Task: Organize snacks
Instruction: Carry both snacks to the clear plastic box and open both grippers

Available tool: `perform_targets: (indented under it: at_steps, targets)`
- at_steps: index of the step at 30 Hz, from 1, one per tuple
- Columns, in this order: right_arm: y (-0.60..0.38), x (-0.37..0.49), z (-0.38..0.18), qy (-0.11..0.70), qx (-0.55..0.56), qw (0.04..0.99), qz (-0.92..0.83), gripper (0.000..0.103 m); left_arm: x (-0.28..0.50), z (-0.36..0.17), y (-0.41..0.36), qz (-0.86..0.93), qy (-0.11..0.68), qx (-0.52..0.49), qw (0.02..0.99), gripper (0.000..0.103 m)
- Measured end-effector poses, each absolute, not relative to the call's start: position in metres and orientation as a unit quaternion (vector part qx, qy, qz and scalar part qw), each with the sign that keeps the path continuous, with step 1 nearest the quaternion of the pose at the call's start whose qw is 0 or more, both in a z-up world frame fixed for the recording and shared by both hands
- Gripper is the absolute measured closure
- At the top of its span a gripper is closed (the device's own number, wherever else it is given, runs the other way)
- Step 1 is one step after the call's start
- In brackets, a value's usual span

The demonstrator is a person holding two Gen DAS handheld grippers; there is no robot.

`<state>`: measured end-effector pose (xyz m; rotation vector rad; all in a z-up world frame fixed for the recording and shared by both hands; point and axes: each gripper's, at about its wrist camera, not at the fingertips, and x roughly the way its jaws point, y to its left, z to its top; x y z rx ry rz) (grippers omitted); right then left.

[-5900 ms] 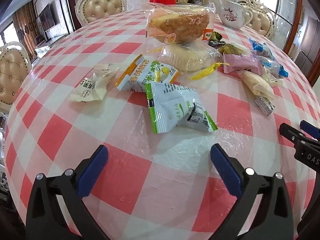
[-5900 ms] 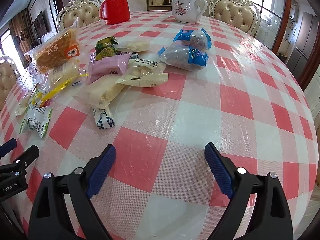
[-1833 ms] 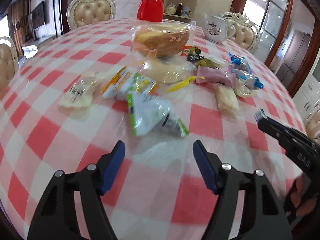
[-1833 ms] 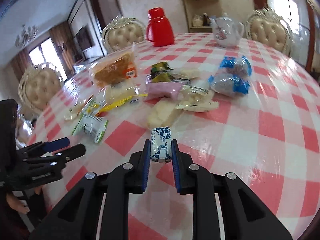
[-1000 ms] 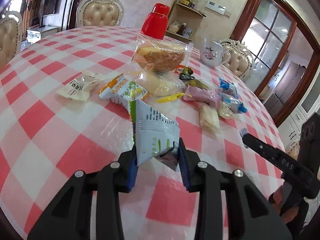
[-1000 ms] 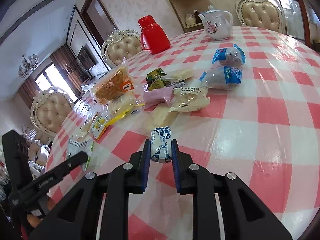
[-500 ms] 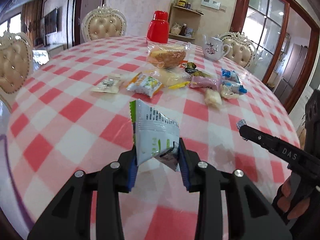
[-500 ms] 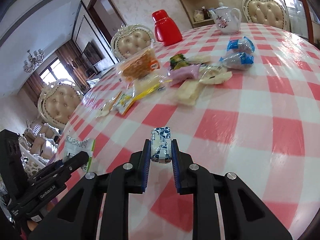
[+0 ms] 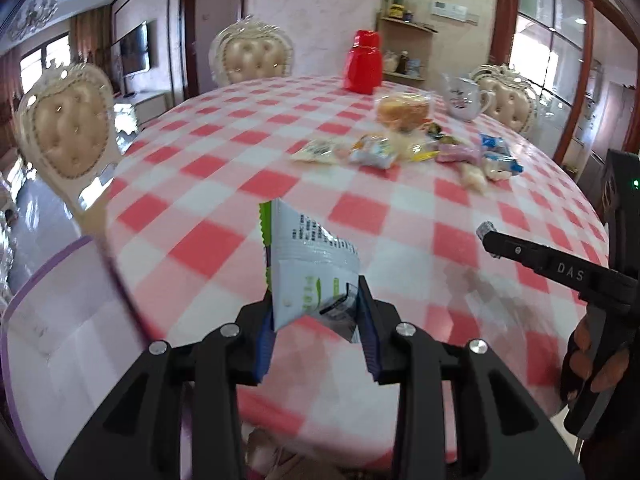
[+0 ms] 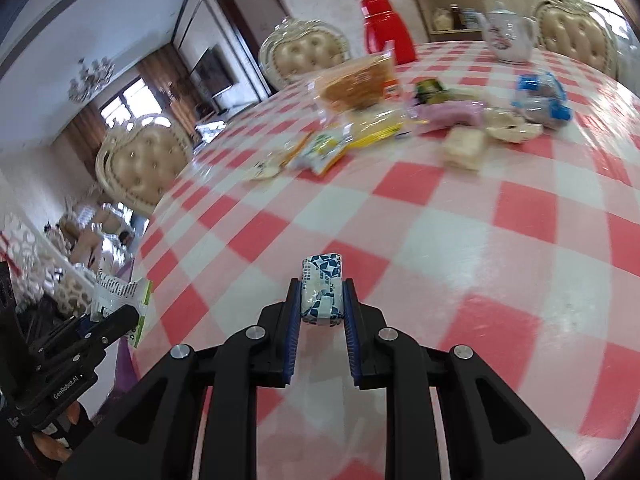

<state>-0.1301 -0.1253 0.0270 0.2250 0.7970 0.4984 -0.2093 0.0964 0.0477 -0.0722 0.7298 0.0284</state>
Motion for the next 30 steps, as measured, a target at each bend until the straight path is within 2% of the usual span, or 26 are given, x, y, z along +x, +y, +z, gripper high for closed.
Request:
perform_targets:
  at_steps: [10,17,23,27,29,30]
  targets:
    - [-0.046,-0.148,0.031,0.389,0.041,0.87,0.301,0.082,-0.218,0.061,0.146,0.06,0.354,-0.078,0.93,0.067]
    - [0.044,-0.178,0.051,0.373,-0.042,0.841,0.389,0.082,-0.228,0.058,0.228,0.117,0.374,-0.206,0.897,0.067]
    - [0.114,-0.214,0.057,0.363,-0.095,0.806,0.457,0.082,-0.253,0.069,0.263,0.188,0.382,-0.094,0.9,0.066]
    - [0.152,-0.244,0.053,0.363,-0.131,0.776,0.499,0.082,-0.271,0.054,0.307,0.23,0.402,-0.103,0.88,0.065]
    - [0.167,-0.257,0.048,0.366,-0.148,0.757,0.52,0.079,-0.272,0.045,0.327,0.255,0.412,-0.115,0.867,0.059]
    - [0.168,-0.261,0.047,0.367,-0.153,0.755,0.522,0.071,-0.27,0.04,0.333,0.256,0.427,-0.12,0.859,0.057]
